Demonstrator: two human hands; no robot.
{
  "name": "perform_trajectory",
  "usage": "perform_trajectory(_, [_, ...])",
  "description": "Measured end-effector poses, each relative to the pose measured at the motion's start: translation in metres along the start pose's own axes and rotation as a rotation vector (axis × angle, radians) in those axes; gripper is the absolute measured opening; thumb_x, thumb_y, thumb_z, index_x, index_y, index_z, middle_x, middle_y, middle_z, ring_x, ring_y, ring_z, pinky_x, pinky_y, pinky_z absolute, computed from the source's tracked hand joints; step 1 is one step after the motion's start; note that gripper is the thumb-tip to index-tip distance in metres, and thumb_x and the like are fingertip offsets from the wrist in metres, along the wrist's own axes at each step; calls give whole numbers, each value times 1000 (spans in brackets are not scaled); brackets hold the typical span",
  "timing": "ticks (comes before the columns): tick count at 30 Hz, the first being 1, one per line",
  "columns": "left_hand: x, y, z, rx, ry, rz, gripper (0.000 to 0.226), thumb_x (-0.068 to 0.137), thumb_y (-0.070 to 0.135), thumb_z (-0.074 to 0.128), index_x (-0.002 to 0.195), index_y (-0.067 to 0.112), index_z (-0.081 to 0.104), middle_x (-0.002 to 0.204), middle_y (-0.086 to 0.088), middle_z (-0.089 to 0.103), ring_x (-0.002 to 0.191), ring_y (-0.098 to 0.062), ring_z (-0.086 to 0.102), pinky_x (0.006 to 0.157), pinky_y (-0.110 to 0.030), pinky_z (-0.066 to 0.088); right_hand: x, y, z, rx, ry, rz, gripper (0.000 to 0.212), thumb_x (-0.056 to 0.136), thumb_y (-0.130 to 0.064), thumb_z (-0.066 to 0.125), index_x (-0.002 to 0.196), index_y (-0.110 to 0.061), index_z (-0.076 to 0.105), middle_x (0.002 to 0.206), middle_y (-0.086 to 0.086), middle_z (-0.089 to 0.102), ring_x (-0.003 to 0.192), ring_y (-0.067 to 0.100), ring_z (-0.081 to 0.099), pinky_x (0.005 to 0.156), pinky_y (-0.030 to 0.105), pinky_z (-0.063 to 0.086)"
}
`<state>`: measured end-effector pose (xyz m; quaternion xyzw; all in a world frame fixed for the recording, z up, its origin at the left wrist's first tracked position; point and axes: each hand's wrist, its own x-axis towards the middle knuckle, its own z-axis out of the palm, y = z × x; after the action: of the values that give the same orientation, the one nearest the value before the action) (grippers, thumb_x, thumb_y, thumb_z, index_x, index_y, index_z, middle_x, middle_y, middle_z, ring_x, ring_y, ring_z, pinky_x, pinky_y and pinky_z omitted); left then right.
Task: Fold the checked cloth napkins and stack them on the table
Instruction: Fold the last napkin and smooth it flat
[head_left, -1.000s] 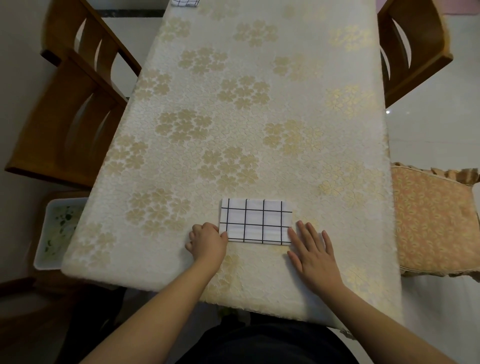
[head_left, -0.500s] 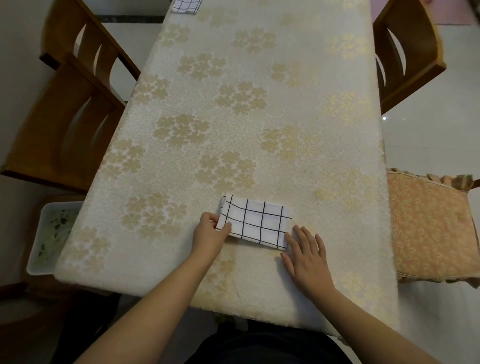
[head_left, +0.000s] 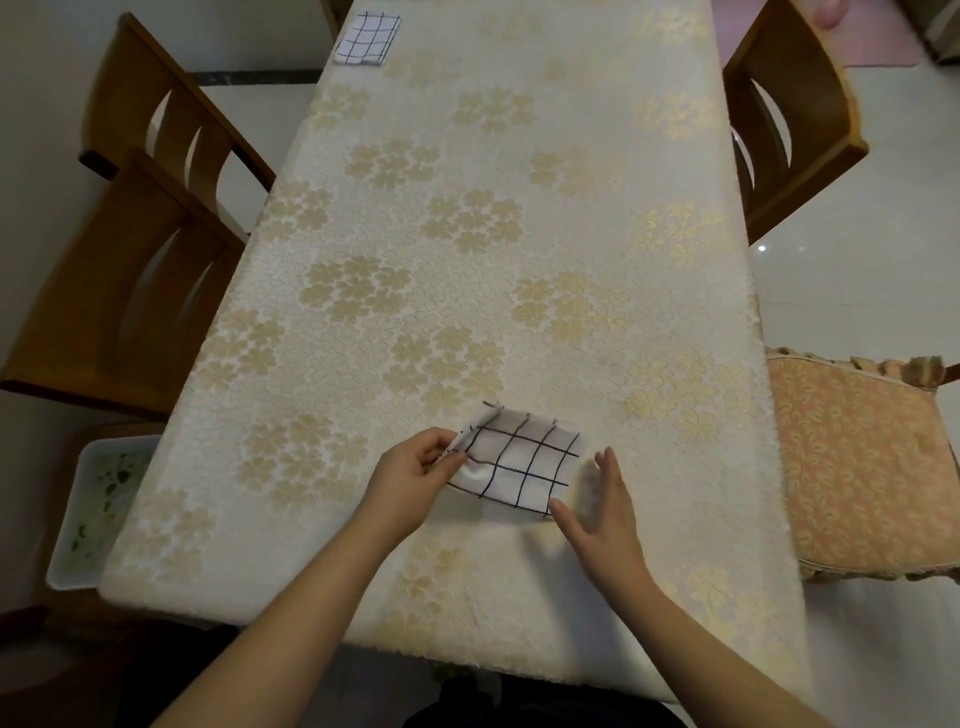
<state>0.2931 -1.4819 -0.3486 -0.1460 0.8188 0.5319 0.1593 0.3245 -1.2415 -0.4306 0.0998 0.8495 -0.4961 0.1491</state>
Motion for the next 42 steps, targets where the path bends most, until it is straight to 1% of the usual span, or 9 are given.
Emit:
perform_trajectory(3, [-8,7,-10,-97,-76,9,13,95,11,60,97,19,70,92,3,75,86,-12,70,80,-24,53,2,-32,-3,358,-51,185,103,78,-51,69,155,-30,6,159,-4,25,144,13,28,112,35,29])
perform_trajectory(5, [-10,4,-16,-183,-101,-18,13,95,6,58,100,13,68,94,-3,76,87,-16,70,81,-28,55,8,-40,-4,513,-136,292,69,88,-37,67,145,-15,35,146,4,48,127,6,52,99,21,41])
perform_trajectory(7, [-12,0,-20,-256,-109,-52,14,96,5,55,104,10,66,96,-5,76,87,-18,71,80,-29,56,11,-47,-3,625,-210,340,26,88,-35,71,92,-11,60,92,11,72,73,6,67,70,16,47])
perform_trajectory(9, [-12,-5,-21,-287,-97,-93,16,97,7,54,110,10,64,99,-6,75,90,-21,71,82,-33,56,12,-47,-2,672,-235,333,34,81,-39,77,63,-17,58,63,11,63,54,15,59,57,25,44])
perform_trajectory(14, [-15,-30,-25,-318,7,-248,37,93,12,64,129,16,56,109,-5,73,95,-19,71,74,-29,53,2,-56,-2,696,-161,328,18,93,-17,64,103,-3,70,95,12,76,89,27,73,68,32,57])
perform_trajectory(22, [-42,-34,-33,-362,-2,-258,10,95,30,60,99,26,68,102,-8,74,100,-29,69,94,-54,52,-50,-73,-9,527,-114,221,23,95,-17,61,117,-18,65,109,-1,74,97,17,71,81,32,56])
perform_trajectory(27, [-68,-40,-40,-348,-55,-192,7,96,27,60,98,25,67,108,-6,71,105,-24,65,96,-50,51,-99,-74,-6,545,-29,235,24,93,-11,63,117,-12,65,107,4,74,96,22,72,86,40,57])
perform_trajectory(31, [-89,-43,-39,-365,-133,-142,10,97,16,58,101,13,67,84,0,75,70,-10,70,57,-23,54,-132,-70,-2,563,122,275,14,92,-13,65,105,-16,66,101,5,75,92,24,73,83,40,58])
perform_trajectory(42, [-120,-11,5,-249,-362,-60,11,94,15,62,100,8,67,88,-7,76,79,-23,73,59,-29,55,-217,-44,-35,654,410,354,13,95,-18,61,105,-12,68,93,5,72,73,13,67,50,19,49])
